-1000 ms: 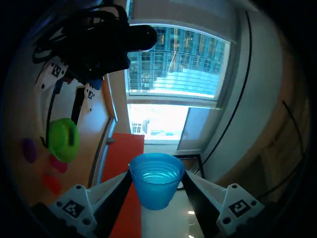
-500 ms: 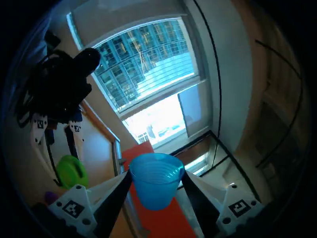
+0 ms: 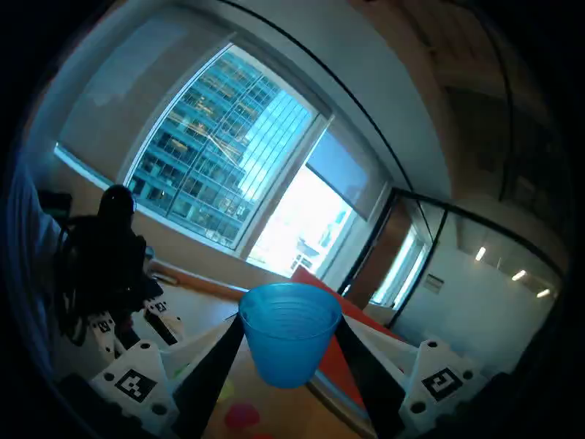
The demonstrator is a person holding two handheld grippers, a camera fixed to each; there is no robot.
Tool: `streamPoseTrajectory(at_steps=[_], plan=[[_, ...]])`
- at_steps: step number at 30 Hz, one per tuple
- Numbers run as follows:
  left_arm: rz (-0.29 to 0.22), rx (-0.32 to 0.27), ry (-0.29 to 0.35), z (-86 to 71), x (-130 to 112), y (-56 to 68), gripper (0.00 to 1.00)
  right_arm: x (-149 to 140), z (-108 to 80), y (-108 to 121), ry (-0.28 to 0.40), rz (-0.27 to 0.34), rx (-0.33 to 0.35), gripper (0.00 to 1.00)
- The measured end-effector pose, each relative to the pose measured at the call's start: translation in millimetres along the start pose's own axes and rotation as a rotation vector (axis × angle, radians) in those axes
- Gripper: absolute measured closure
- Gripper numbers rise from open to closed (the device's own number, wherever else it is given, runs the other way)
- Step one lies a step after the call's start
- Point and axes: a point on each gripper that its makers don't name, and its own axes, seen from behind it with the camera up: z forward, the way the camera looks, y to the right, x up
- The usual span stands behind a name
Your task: Pour water
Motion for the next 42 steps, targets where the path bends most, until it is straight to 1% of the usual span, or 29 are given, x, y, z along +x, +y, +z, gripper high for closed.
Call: streamPoseTrajectory(at_steps=[3,12,15,18,21,27,33,42], plan=[[0.003,0.003,0.002,-0.3,1,-0.5,0.15,0,-0.7,-6,-0.003,0.099,0.023,0.10],[0.008,0.006,0.006,-0.7,4,-0.6,0.15,-2,-0.5,-15,-0.015,0.365,0.079,0.10],[0.010,0.009,0.006,-1.5,5,-1.4,0.15,-4,0.3,-12,-0.016,0.438,0.086,0.10],[0.012,0.011,0.005,-2.2,5,-2.4,0.15,-6,0.2,-10,-0.023,0.478,0.088,0.10],[0.013,0.014,0.005,-2.1,5,-4.0,0.15,-7,-0.5,-9,-0.029,0.486,0.092,0.10],[0.009,0.017,0.005,-0.2,4,-5.7,0.15,-7,-0.8,-9,-0.033,0.449,0.091,0.09],[0.006,0.015,0.004,1.0,3,-5.5,0.15,-5,-1.5,-12,-0.031,0.433,0.090,0.09],[-0.002,0.015,-0.003,1.4,1,-7.7,0.15,-5,-3.6,-13,-0.016,0.446,0.090,0.09]])
